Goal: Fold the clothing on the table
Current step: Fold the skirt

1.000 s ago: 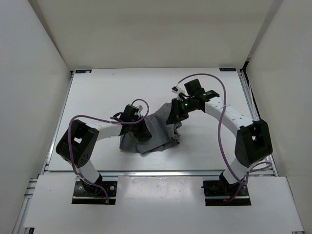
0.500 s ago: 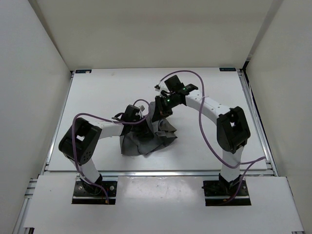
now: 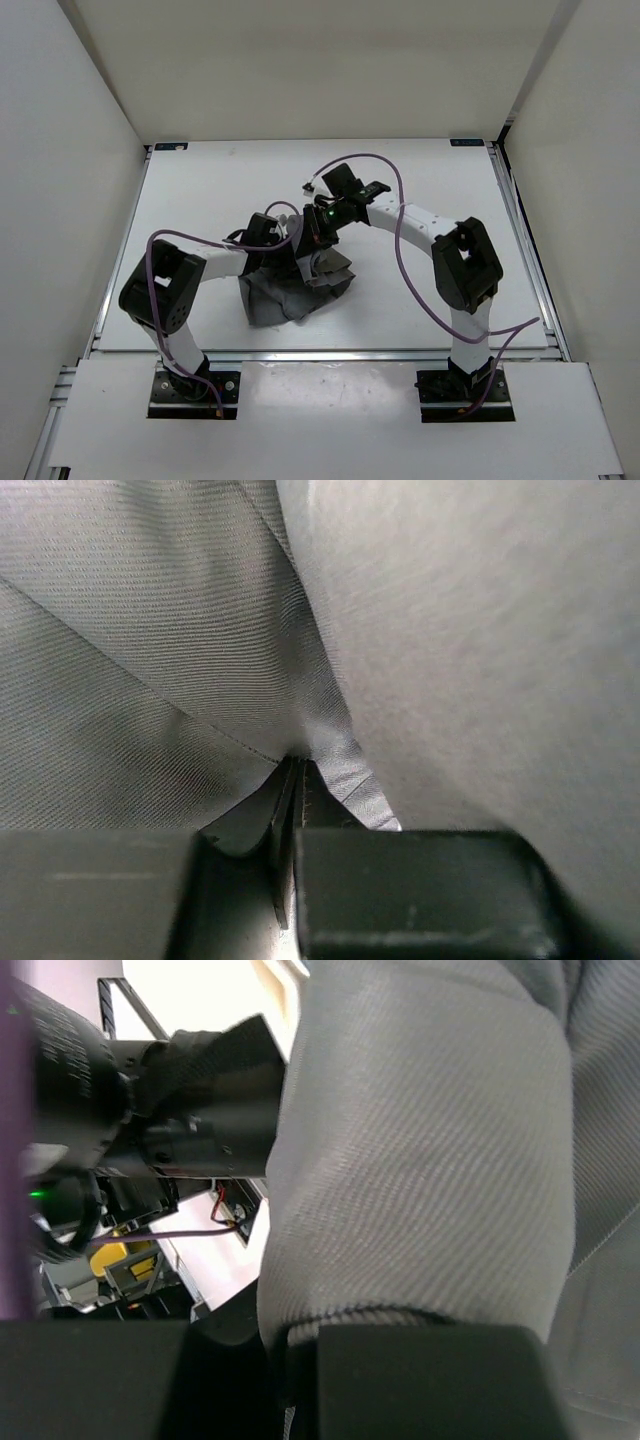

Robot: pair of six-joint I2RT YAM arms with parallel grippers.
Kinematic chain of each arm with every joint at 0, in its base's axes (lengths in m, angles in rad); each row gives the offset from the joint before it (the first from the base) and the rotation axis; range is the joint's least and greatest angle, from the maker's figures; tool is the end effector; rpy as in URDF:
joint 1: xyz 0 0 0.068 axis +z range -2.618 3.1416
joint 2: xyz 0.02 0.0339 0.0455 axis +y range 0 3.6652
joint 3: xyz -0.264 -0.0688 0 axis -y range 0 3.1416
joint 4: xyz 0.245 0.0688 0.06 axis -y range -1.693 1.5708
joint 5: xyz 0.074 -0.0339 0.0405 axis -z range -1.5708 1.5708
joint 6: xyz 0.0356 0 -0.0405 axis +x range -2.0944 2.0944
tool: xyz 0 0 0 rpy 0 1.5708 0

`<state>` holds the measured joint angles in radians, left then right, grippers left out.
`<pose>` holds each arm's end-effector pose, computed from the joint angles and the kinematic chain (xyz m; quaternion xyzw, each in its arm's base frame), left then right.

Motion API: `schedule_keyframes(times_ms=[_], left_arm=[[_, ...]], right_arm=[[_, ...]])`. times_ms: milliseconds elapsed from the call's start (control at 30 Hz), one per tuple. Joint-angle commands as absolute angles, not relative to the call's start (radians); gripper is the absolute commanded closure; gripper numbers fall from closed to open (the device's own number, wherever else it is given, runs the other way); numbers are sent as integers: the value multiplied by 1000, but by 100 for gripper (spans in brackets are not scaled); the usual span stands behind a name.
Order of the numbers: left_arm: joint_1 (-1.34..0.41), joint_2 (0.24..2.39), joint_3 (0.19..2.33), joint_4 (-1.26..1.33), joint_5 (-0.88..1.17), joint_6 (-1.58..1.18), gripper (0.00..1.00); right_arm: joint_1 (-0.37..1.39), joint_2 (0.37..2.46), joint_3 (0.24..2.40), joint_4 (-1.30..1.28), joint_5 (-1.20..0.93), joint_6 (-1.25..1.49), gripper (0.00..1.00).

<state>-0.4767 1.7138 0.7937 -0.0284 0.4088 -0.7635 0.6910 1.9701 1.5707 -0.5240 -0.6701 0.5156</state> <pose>0.2742 -0.1575 0.1295 -0.0717 0.9315 -0.3315 0.1317 0.3197 0.2931 0.2355 -0.1826 0.8827 0.4271 0.0705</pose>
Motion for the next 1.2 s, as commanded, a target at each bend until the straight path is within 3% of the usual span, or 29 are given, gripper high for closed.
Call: schedule_keyframes(times_ms=[0, 67, 167, 233, 400, 500, 567, 700, 833, 1167], left_arm=[[-453, 1694, 792, -14, 452, -747, 87], [-428, 1637, 799, -35, 460, -747, 82], [-367, 1514, 851, -112, 465, -713, 63], [-333, 1462, 888, -220, 457, -680, 58], [-301, 1370, 917, -427, 297, -551, 56], [-336, 1347, 879, -498, 114, -502, 67], [-334, 1321, 836, -524, 23, -492, 100], [-339, 1312, 810, -581, -153, -457, 100], [-321, 1308, 756, -601, -189, -448, 100], [-376, 1486, 719, -459, -65, -485, 100]], right_arm=[[686, 1960, 1551, -477, -704, 552, 100], [669, 1948, 1534, -486, -693, 545, 100], [623, 1919, 1477, -459, -683, 551, 100], [603, 1898, 1441, -448, -681, 551, 100], [565, 1876, 1428, -462, -666, 538, 100], [551, 1867, 1427, -471, -667, 532, 100], [546, 1861, 1430, -476, -661, 531, 100], [549, 1853, 1430, -477, -663, 526, 100], [552, 1859, 1419, -476, -657, 534, 100], [560, 1856, 1422, -489, -652, 528, 100]])
